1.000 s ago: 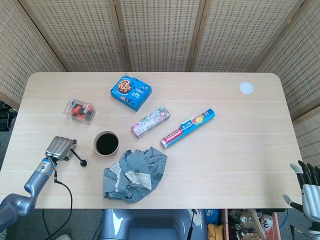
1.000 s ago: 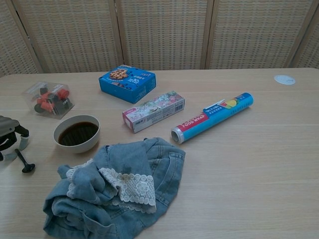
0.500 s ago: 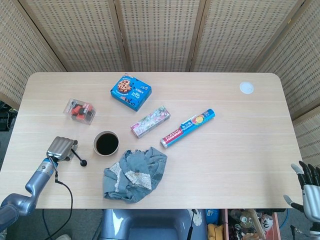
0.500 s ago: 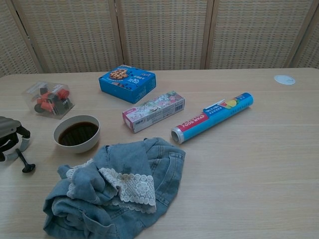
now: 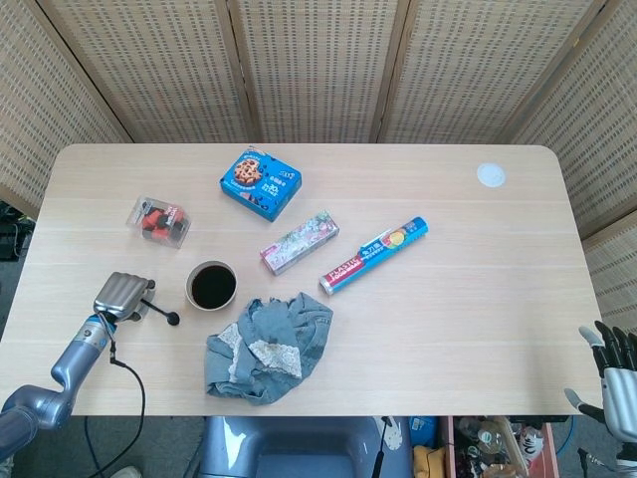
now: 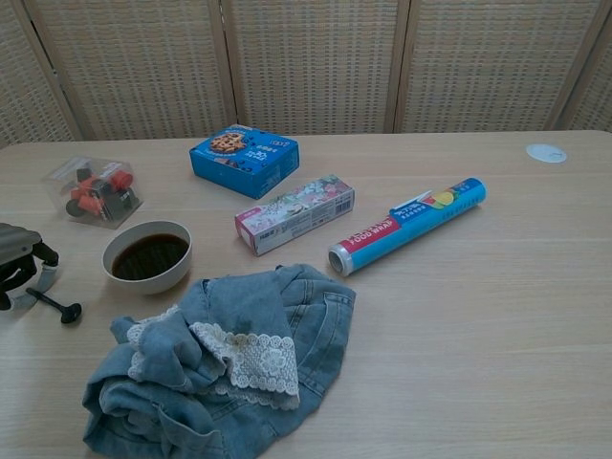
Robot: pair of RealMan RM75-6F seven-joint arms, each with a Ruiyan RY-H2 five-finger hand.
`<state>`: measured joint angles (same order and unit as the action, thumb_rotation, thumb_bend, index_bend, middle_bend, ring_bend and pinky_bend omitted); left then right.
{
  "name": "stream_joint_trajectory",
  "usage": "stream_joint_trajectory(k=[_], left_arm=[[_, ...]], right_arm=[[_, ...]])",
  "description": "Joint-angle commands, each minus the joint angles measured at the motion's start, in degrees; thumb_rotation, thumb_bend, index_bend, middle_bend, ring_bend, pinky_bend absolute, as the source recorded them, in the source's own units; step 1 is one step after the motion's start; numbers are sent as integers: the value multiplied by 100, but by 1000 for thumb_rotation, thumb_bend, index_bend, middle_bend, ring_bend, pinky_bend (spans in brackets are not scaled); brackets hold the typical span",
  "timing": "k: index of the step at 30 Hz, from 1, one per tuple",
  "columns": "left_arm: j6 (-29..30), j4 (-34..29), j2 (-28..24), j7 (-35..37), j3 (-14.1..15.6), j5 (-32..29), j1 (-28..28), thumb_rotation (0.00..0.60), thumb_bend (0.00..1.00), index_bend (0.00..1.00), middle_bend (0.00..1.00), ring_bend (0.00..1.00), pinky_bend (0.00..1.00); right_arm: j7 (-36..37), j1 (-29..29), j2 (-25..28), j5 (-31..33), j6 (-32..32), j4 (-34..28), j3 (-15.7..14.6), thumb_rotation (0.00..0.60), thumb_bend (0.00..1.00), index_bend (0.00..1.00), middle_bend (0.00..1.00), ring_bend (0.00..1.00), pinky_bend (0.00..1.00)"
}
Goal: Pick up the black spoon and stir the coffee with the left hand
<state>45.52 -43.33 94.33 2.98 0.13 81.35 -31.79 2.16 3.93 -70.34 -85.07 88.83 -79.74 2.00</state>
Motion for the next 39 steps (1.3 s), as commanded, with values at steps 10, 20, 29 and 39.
stream_joint_trajectory(k=[10, 20, 29, 39], left_arm=[[-12, -77, -47, -2, -4, -35, 10, 600, 357, 571, 826, 710, 723], [16, -238, -150, 28, -31, -53, -2, 600, 366, 572, 826, 710, 723], [198, -479, -361, -25, -42, 1, 0, 600, 379, 576, 826, 710, 723], [516, -953, -793, -344, -48, 114, -6, 600, 384, 588, 827, 710, 723]], right_arm=[[25, 7, 0, -11, 9, 11, -2, 600, 212, 171, 159, 0, 0], [47, 11, -3, -20, 8, 20, -7, 600, 212, 171, 159, 0, 0], [66, 18, -1, -51, 40, 19, -10, 600, 213, 171, 159, 0, 0], [80, 35, 9, -95, 94, 4, -17, 600, 213, 172, 159, 0, 0]])
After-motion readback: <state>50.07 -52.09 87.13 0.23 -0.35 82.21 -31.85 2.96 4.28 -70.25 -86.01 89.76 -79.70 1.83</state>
